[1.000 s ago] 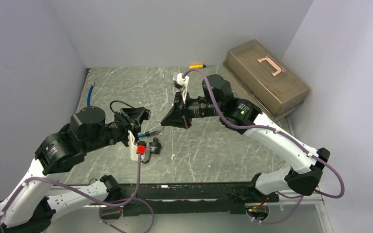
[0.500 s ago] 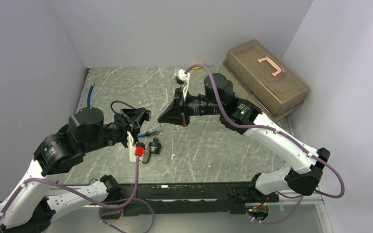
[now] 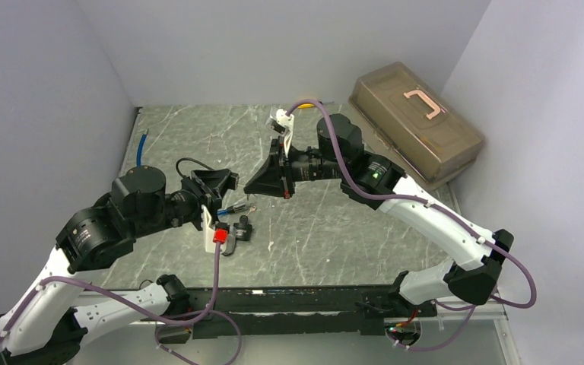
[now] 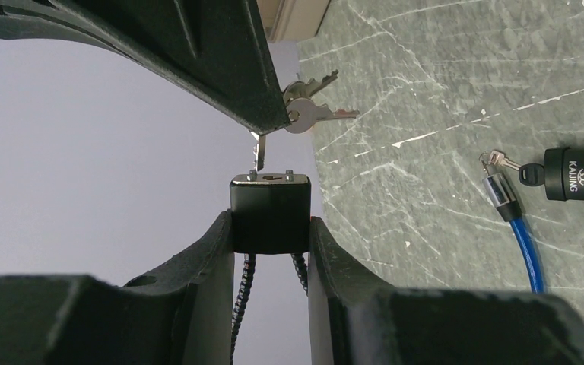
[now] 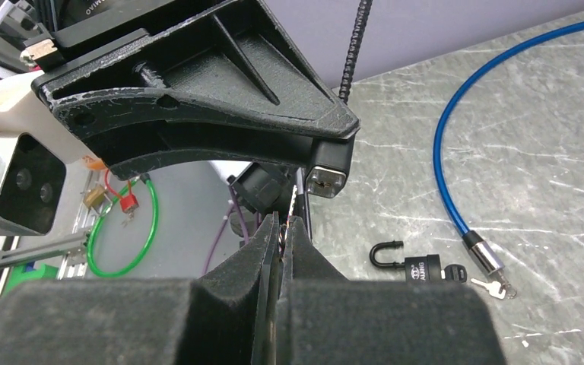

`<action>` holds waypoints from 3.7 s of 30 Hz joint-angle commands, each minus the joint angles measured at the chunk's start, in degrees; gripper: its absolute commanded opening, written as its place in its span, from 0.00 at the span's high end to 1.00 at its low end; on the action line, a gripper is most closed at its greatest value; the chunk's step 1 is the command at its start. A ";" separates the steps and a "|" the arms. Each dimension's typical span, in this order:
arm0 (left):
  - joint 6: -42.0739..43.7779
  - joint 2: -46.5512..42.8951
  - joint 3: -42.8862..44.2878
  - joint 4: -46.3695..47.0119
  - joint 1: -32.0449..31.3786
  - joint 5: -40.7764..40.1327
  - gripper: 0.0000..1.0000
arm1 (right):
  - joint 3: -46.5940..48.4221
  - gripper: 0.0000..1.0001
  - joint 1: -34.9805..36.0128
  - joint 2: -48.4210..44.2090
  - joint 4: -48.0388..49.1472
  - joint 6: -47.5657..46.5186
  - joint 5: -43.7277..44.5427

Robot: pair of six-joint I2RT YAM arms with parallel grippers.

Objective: Unlock with the key

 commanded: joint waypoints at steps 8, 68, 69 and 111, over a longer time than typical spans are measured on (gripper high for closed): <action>0.65 -0.05 2.04 3.04 -0.25 1.46 1.00 | -1.02 1.00 -0.17 -0.13 3.67 0.35 -1.78; 0.43 -0.44 2.70 1.97 0.99 3.39 1.00 | -1.55 1.00 -2.10 0.15 7.34 1.64 -5.32; 0.37 -0.48 2.72 1.99 0.97 3.47 1.00 | -1.65 1.00 -2.09 0.17 7.36 1.72 -5.42; 0.73 -1.02 1.37 0.70 1.48 4.74 1.00 | -1.32 1.00 -2.09 -0.84 8.63 2.00 -6.55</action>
